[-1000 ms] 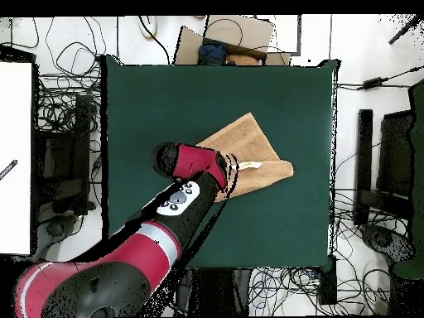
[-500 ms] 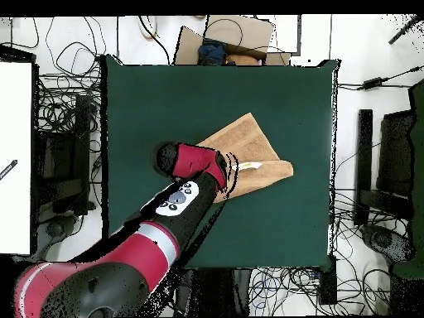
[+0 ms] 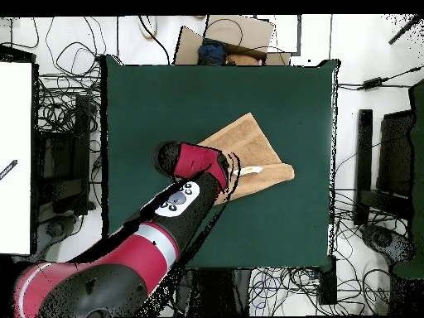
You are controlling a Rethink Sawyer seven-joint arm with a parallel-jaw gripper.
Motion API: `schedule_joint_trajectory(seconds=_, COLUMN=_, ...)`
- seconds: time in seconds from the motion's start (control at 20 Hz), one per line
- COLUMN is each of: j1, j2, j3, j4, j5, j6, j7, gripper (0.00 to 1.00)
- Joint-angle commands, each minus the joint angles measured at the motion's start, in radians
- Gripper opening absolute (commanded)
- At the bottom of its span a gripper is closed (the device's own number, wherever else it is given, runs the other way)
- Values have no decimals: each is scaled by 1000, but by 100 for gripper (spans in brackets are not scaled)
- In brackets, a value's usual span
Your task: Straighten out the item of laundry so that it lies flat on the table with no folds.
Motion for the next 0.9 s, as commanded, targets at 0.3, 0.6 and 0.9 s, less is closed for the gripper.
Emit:
schedule_joint_trajectory(seconds=0.3, j1=13, j2=-1, j3=56, j4=45, j5=34, j6=99, j7=287, gripper=100)
schedule_joint_trajectory(seconds=0.6, j1=10, j2=8, j3=58, j4=43, j5=33, j6=96, j7=286, gripper=100)
schedule_joint_trajectory(seconds=0.9, j1=13, j2=28, j3=50, j4=36, j5=35, j6=99, j7=306, gripper=100)
